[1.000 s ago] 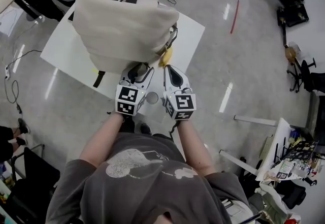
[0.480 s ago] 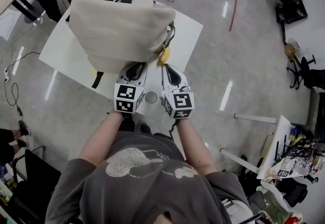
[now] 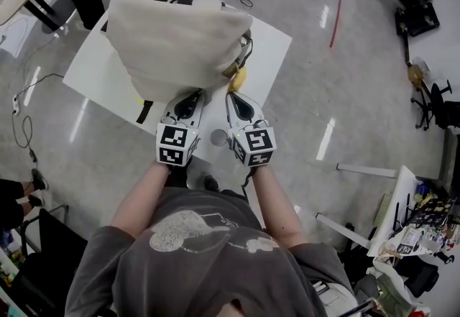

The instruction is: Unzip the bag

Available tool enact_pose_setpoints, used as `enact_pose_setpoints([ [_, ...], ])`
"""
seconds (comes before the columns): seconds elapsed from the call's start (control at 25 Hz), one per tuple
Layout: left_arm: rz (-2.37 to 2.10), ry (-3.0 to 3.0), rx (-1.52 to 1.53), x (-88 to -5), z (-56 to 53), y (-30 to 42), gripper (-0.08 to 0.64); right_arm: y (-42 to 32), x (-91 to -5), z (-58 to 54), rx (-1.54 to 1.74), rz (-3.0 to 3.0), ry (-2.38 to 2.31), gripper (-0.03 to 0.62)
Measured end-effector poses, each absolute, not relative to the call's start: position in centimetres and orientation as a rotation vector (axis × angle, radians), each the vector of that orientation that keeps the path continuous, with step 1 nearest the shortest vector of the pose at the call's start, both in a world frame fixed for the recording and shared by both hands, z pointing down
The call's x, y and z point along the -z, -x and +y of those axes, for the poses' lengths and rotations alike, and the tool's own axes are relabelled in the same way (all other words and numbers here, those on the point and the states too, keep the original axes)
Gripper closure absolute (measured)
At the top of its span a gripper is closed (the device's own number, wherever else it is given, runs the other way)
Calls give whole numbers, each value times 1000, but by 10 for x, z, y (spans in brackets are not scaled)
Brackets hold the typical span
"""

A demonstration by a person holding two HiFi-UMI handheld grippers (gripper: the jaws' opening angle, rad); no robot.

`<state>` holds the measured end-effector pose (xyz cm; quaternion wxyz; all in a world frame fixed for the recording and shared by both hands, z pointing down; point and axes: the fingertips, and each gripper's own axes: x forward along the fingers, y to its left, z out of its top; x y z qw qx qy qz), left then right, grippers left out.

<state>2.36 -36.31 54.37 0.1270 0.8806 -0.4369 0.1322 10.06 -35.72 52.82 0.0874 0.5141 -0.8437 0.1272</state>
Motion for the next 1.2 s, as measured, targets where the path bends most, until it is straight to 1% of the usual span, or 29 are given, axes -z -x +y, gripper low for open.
enact_pose_setpoints([
  [0.12,-1285,-2564,-374,-540,-363,-13,526,-90,-534,-360,-370,-2507,-1470,586],
  [0.36,-1267,-2595,-384,-538,-365,-3,528,-69,-534,-376,-313,-2491,-1388,521],
  [0.48,-1263,-2607,-398,-537,-368,2,528,-61,-532,-384,-208,-2452,-1346,484],
  [0.56,-1260,-2615,-407,-536,-369,4,528,-57,-533,-387,-136,-2424,-1306,471],
  [0.68,-1262,-2622,-406,-532,-369,6,528,-51,-528,-387,-67,-2418,-1289,472],
  [0.84,-1250,-2621,-403,-532,-371,6,528,-52,-524,-387,-56,-2427,-1319,536],
  [1.2,-1271,-2608,-366,-528,-370,8,528,-41,-523,-364,-52,-2489,-1185,574],
])
